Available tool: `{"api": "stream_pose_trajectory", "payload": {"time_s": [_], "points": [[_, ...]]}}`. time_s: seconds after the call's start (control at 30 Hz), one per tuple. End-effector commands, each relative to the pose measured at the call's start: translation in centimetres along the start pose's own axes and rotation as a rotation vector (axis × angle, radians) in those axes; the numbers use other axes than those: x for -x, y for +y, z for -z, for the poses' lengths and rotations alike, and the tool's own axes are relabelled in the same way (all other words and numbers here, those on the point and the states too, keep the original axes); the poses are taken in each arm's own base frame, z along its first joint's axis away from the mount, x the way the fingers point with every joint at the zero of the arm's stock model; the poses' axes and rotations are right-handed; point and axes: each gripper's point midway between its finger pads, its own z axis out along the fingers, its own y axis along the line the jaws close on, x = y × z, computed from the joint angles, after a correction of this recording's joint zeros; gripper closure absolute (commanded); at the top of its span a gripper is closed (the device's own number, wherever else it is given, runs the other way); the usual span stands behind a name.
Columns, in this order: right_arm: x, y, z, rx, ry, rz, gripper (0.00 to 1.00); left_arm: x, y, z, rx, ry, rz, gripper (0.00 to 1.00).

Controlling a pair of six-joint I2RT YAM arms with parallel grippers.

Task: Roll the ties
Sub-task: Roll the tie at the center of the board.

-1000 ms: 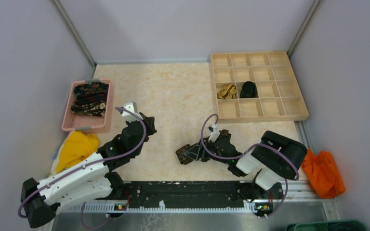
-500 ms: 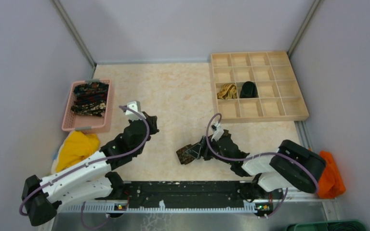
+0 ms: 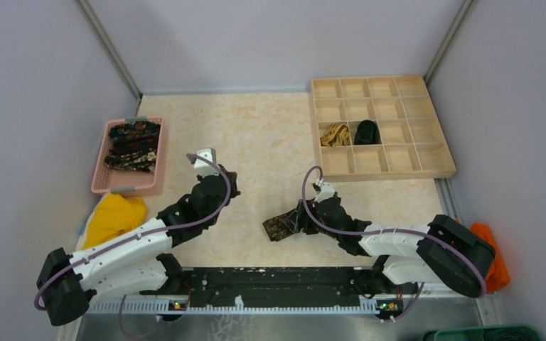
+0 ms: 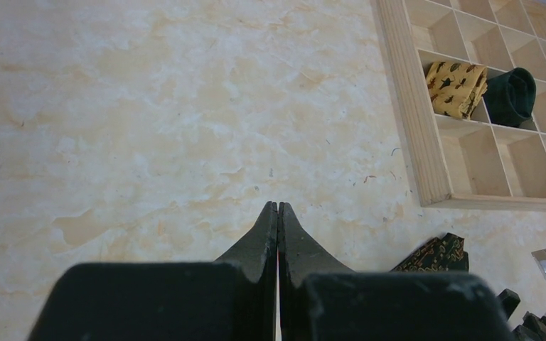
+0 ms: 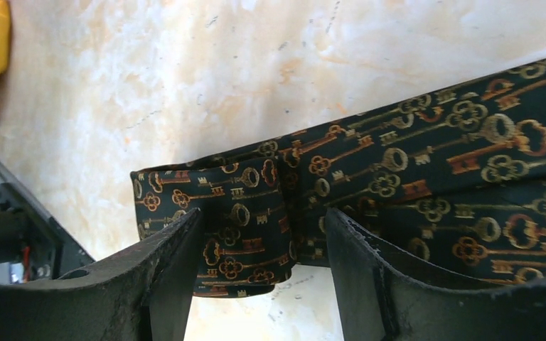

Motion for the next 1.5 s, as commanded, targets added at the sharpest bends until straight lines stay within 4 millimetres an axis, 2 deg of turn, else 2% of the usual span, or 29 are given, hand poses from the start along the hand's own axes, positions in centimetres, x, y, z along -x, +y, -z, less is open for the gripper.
{"api": "stream_pose_trajectory", "payload": {"time_s": [0.0,0.1,0.2,0.33,0.5,0.57,0.6,0.63,0.67,0.73,0.8,0.9,1.07,1.3,1.47], "points": [[2.3,-0.6,0.4,-0.071,-0.065,0.061,0.38,0.2,-0.9,-0.6,-0.022,-0.024,0.0,1.0],[2.8,-1.3,0.9,-0.121,-0.073,0.095,0.38,-0.5,-1.4,-1.5,-0.03,-0.016,-0.012,1.0],[3.0,-1.3,1.2,-0.131,-0.066,0.126,0.4,-2.2,-2.3,-2.8,-0.061,0.047,-0.006,1.0],[4.0,0.5,2.0,-0.091,-0.074,0.149,0.41,-5.4,-3.0,-5.1,-0.095,0.171,-0.02,1.0],[4.7,2.7,5.0,-0.066,-0.106,0.154,0.42,-7.1,-3.8,-7.1,-0.176,0.228,0.001,1.0],[4.0,3.2,6.0,-0.041,-0.089,0.144,0.5,-7.7,-4.1,-7.8,-0.22,0.245,0.005,1.0],[3.3,3.5,6.3,-0.019,-0.068,0.136,0.58,-8.1,-4.4,-8.1,-0.248,0.257,-0.005,1.0],[2.7,3.7,6.6,0.004,-0.05,0.123,0.73,-8.6,-4.8,-8.3,-0.276,0.27,-0.022,1.0],[1.9,3.8,6.7,0.026,-0.028,0.11,0.83,-9.1,-5.3,-8.5,-0.3,0.284,-0.037,1.0],[0.4,4.0,6.6,0.066,0.017,0.08,0.97,-10.4,-5.9,-8.7,-0.336,0.332,-0.063,1.0],[-0.9,4.4,6.5,0.092,0.054,0.067,1.0,-12.1,-5.7,-9.2,-0.338,0.381,-0.079,1.0],[-2.1,4.6,6.1,0.102,0.079,0.066,1.0,-14.2,-5.5,-9.1,-0.355,0.434,-0.074,1.0],[-3.7,3.9,4.7,0.08,0.121,0.073,1.0,-17.3,-5.4,-7.7,-0.419,0.541,-0.033,1.0],[-5.0,3.0,2.8,0.036,0.153,0.097,1.0,-19.7,-3.6,-6.3,-0.403,0.602,-0.026,1.0],[-4.8,2.2,1.8,-0.011,0.131,0.108,1.0,-21.5,-2.5,-5.0,-0.404,0.649,0.002,1.0]]}}
